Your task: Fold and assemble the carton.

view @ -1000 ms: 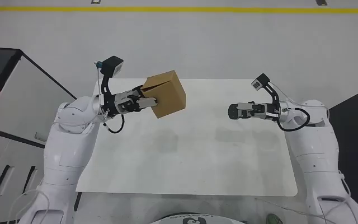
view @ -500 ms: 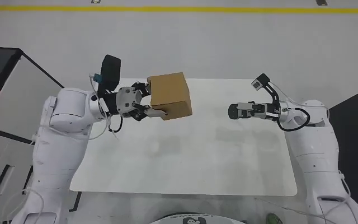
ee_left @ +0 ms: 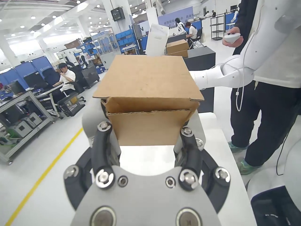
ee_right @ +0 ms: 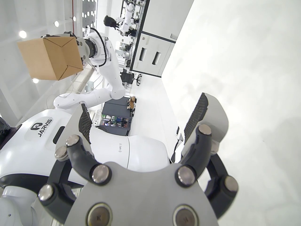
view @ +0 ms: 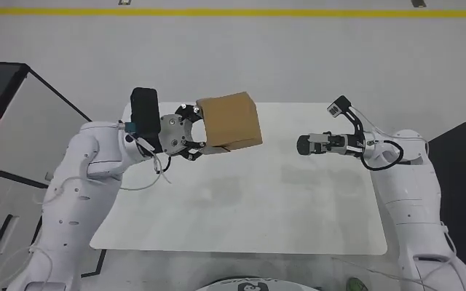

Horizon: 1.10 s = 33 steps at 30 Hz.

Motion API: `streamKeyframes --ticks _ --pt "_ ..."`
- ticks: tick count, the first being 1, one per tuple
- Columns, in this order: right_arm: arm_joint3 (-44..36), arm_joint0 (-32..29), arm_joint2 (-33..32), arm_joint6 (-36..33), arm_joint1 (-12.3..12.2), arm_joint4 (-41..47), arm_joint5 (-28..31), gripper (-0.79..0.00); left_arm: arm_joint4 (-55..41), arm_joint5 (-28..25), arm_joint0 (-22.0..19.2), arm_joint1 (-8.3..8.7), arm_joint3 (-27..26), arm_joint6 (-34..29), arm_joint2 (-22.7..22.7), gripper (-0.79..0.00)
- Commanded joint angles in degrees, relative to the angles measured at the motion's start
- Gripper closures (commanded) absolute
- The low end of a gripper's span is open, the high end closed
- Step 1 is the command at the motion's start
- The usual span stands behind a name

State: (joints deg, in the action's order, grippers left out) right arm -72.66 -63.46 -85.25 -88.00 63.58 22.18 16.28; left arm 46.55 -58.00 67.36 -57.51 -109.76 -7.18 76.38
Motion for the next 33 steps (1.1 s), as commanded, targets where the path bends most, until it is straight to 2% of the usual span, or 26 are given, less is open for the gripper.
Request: streamKeyframes --ticks 1,3,5,8,11,13,15,19,23,26,33 --pt "0.0 0.0 0.0 0.0 0.0 0.0 0.0 -0.785 0.0 0.0 0.0 0.00 0.0 -1.0 0.0 0.000" --pt "0.0 0.0 0.0 0.0 0.0 0.0 0.0 -0.785 0.6 0.1 0.5 -0.02 -0.3 -0.8 -0.2 0.000" --pt "0.0 0.0 0.0 0.0 0.0 0.0 0.0 -0.785 5.3 0.0 0.1 0.09 -2.8 0.8 0.4 0.000" --pt "0.0 0.0 0.0 0.0 0.0 0.0 0.0 -0.785 13.7 0.0 0.4 0.17 -4.6 8.0 1.8 0.000" --pt "0.0 0.0 0.0 0.0 0.0 0.0 0.0 -0.785 26.5 0.0 0.2 0.43 -6.1 16.9 2.7 0.000" --pt "0.0 0.0 0.0 0.0 0.0 0.0 0.0 -0.785 33.8 1.0 0.8 0.57 -5.3 25.5 2.8 0.000" --pt "0.0 0.0 0.0 0.0 0.0 0.0 0.0 -0.785 45.0 1.7 0.7 0.94 -5.7 32.4 2.7 0.000" --pt "0.0 0.0 0.0 0.0 0.0 0.0 0.0 -0.785 63.5 11.5 1.9 1.86 -2.9 51.6 1.3 0.000" --pt "0.0 0.0 0.0 0.0 0.0 0.0 0.0 -0.785 77.4 22.6 2.4 2.99 0.9 66.6 0.5 0.000" --pt "0.0 0.0 0.0 0.0 0.0 0.0 0.0 -0.785 80.8 29.7 2.8 3.33 3.3 71.6 0.5 0.000" --pt "0.0 0.0 0.0 0.0 0.0 0.0 0.0 -0.785 80.2 30.4 3.0 3.34 4.0 72.4 0.3 0.000"
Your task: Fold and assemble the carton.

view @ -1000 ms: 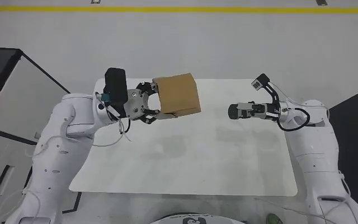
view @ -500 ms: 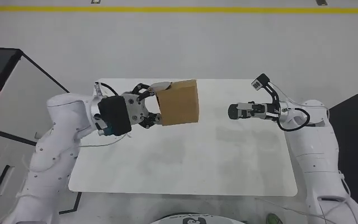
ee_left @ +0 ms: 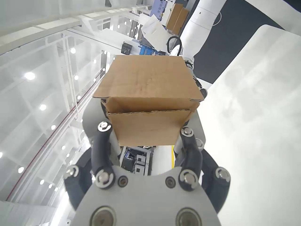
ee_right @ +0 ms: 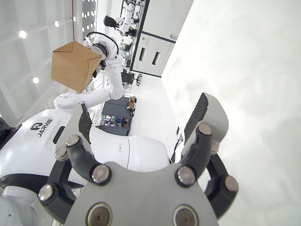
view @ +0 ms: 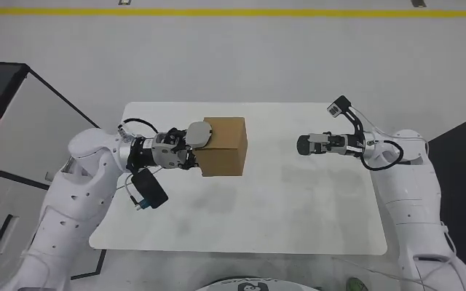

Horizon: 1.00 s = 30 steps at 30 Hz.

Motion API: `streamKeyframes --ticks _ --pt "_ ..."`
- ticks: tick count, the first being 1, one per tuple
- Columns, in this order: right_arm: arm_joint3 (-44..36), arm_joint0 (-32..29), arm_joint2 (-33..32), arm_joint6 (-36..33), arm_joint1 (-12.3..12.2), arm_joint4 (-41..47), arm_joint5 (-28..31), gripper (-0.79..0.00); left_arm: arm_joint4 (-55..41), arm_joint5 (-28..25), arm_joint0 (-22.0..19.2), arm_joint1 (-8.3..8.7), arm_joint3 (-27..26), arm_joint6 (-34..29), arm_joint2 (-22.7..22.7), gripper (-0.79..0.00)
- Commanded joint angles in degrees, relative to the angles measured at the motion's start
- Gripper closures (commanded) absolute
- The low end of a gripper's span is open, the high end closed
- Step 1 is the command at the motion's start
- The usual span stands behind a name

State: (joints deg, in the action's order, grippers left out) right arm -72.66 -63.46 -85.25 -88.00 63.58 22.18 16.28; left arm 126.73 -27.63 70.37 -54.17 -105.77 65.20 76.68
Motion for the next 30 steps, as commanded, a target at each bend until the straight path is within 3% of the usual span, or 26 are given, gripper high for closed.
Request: streamKeyframes --ticks 1,6,13,18,24,30 --pt "0.0 0.0 0.0 0.0 0.0 0.0 0.0 -0.785 0.0 0.0 0.0 0.00 0.0 0.0 0.0 0.000" --pt "0.0 0.0 0.0 0.0 0.0 0.0 0.0 -0.785 -3.5 3.7 0.8 -0.32 0.0 -1.3 -0.2 0.000" --pt "0.0 0.0 0.0 0.0 0.0 0.0 0.0 -0.785 12.2 20.7 1.0 0.32 -1.5 -0.5 1.1 0.000" --pt "0.0 0.0 0.0 0.0 0.0 0.0 0.0 -0.785 13.9 26.6 1.5 0.47 -1.5 0.4 1.6 0.000" --pt "0.0 0.0 0.0 0.0 0.0 0.0 0.0 -0.785 5.9 27.3 1.5 0.26 -0.4 3.9 0.8 0.000" --pt "0.0 0.0 0.0 0.0 0.0 0.0 0.0 -0.785 -12.4 21.2 0.0 -0.45 3.4 13.5 -2.0 0.000"
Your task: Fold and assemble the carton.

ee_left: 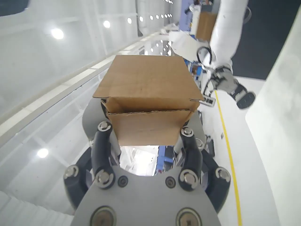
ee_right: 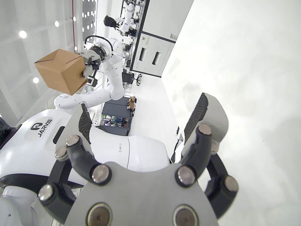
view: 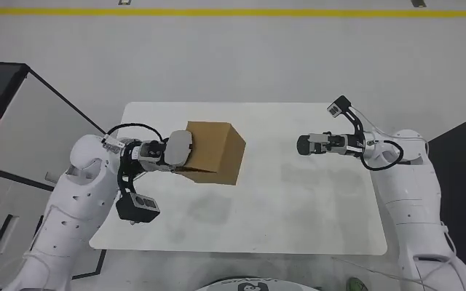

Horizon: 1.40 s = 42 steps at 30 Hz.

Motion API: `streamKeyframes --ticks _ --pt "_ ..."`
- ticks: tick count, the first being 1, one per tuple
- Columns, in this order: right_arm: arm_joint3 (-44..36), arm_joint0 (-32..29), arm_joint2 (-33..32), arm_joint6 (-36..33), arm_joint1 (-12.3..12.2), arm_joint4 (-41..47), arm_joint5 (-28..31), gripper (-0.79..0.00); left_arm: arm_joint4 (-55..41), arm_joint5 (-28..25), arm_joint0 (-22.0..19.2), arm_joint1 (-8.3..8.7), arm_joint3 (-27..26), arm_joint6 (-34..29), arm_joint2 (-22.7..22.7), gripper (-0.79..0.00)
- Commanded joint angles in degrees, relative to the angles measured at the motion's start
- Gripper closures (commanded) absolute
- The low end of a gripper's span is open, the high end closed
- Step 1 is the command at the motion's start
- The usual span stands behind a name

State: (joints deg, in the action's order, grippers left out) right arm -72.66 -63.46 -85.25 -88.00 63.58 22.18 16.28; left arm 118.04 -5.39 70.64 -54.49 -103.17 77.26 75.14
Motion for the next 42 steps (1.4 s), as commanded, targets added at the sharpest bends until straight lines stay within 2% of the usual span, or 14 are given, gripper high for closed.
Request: streamKeyframes --ticks 1,4,10,22,25,31,34,38,40,42 --pt "0.0 0.0 0.0 0.0 0.0 0.0 0.0 -0.785 -6.7 -2.4 -0.6 -0.30 1.3 3.0 -1.2 0.000" --pt "0.0 0.0 0.0 0.0 0.0 0.0 0.0 -0.785 -13.7 -5.3 -1.7 -0.78 2.9 6.1 -2.7 0.000" --pt "0.0 0.0 0.0 0.0 0.0 0.0 0.0 -0.785 -21.7 -9.0 -3.0 -1.57 5.1 8.9 -4.9 0.000" --pt "0.0 0.0 0.0 0.0 0.0 0.0 0.0 -0.785 -22.0 -11.6 -4.0 -2.25 6.2 9.0 -7.0 0.000" --pt "0.0 0.0 0.0 0.0 0.0 0.0 0.0 -0.785 -19.8 -14.7 -4.2 -2.05 5.3 7.0 -7.1 0.000" --pt "0.0 0.0 0.0 0.0 0.0 0.0 0.0 -0.785 -18.3 -23.0 -3.3 -1.15 1.0 -1.4 -8.9 0.000" --pt "0.0 0.0 0.0 0.0 0.0 0.0 0.0 -0.785 -22.1 -28.1 -2.1 -0.80 0.1 -6.5 -9.3 0.000" --pt "0.0 0.0 0.0 0.0 0.0 0.0 0.0 -0.785 -31.8 -34.0 -0.4 -0.77 -1.2 -13.2 -8.9 0.000" --pt "0.0 0.0 0.0 0.0 0.0 0.0 0.0 -0.785 -36.6 -36.0 0.5 -0.79 -1.4 -16.8 -8.5 0.000" --pt "0.0 0.0 0.0 0.0 0.0 0.0 0.0 -0.785 -37.3 -36.3 0.5 -0.77 -2.0 -17.8 -8.2 0.000"
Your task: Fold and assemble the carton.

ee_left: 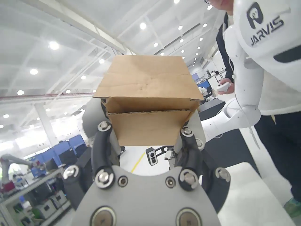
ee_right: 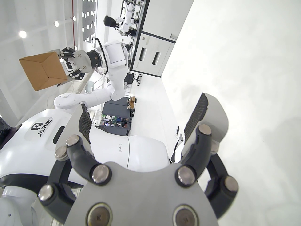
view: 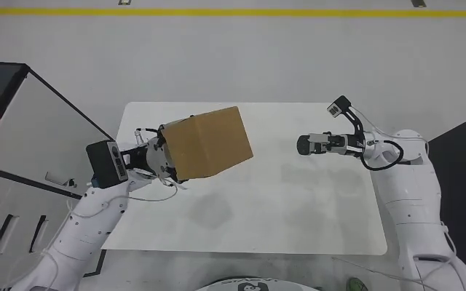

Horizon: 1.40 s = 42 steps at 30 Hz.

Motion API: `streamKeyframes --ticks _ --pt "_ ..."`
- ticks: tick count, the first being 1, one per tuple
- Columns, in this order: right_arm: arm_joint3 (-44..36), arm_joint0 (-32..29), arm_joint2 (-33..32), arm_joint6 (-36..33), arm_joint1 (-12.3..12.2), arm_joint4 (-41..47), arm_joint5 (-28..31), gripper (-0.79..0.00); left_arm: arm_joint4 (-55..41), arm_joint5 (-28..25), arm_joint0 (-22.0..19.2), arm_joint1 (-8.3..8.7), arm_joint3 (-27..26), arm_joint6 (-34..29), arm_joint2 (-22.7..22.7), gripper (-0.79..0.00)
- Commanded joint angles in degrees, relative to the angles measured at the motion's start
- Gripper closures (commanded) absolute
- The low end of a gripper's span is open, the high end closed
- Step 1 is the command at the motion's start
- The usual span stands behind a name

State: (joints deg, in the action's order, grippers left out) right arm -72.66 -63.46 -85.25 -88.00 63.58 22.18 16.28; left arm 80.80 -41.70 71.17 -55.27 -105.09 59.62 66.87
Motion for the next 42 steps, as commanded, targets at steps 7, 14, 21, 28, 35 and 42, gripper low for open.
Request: streamKeyframes --ticks 7,14,21,28,35,42 --pt "0.0 0.0 0.0 0.0 0.0 0.0 0.0 -0.785 0.0 0.0 0.0 0.01 -0.1 -0.2 0.1 0.000" --pt "0.0 0.0 0.0 0.0 0.0 0.0 0.0 -0.785 -19.1 -11.0 2.3 -0.17 0.3 -14.6 -3.0 0.000" --pt "0.0 0.0 0.0 0.0 0.0 0.0 0.0 -0.785 -40.2 -16.2 3.2 0.26 -1.7 -31.6 -5.9 0.000" --pt "0.0 0.0 0.0 0.0 0.0 0.0 0.0 -0.785 -56.4 -15.3 3.4 0.93 -2.9 -40.7 -7.2 0.000" --pt "0.0 0.0 0.0 0.0 0.0 0.0 0.0 -0.785 -60.5 -14.9 4.5 0.74 -3.6 -40.9 -8.8 0.000" --pt "0.0 0.0 0.0 0.0 0.0 0.0 0.0 -0.785 -79.3 -14.1 4.4 0.78 -4.4 -50.2 -13.4 0.000"
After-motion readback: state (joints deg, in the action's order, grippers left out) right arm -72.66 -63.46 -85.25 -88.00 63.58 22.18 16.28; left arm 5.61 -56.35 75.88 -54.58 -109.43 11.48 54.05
